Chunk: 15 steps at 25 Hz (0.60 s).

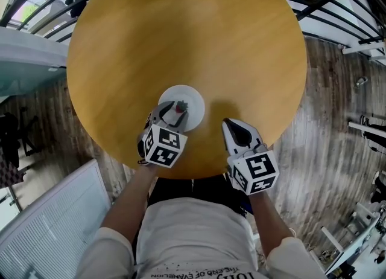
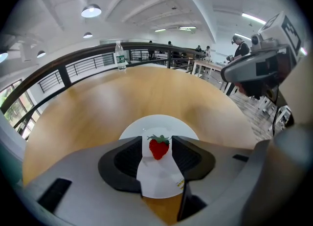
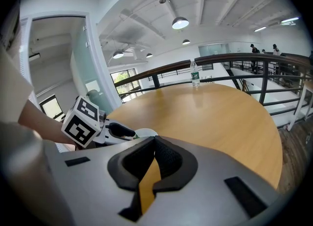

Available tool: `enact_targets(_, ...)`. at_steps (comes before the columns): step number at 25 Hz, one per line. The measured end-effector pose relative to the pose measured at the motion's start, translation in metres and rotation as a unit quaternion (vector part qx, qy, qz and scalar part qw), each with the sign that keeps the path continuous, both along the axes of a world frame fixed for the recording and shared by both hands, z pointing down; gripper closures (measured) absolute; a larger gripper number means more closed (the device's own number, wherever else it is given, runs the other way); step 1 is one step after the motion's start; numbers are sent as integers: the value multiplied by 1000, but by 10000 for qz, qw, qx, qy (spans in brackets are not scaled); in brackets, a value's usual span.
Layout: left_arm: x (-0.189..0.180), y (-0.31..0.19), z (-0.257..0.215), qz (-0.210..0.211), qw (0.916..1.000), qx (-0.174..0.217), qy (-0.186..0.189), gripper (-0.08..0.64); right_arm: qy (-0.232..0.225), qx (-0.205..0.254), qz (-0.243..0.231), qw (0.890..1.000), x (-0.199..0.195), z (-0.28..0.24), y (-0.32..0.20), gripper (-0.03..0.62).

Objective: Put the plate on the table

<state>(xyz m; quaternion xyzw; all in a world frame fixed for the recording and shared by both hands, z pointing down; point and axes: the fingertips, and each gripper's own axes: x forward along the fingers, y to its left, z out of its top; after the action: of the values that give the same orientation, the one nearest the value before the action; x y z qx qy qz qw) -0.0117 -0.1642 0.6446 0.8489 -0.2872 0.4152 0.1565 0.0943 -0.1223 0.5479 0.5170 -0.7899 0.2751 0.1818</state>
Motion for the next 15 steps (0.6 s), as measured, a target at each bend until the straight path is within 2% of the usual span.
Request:
enact_targets(6, -12, 11, -47, -386, 9973, 177, 598, 369, 22, 197, -65, 9998, -8, -21, 4, 572)
enact_targets(10, -21, 24, -97, -551, 9920, 529, 1005, 479, -11, 390, -132, 9991, -10, -44, 9, 572)
enact_targets(15, -31, 51, -155, -502, 9855, 724, 1451, 535, -58, 678, -247, 9974, -17, -85, 19, 572)
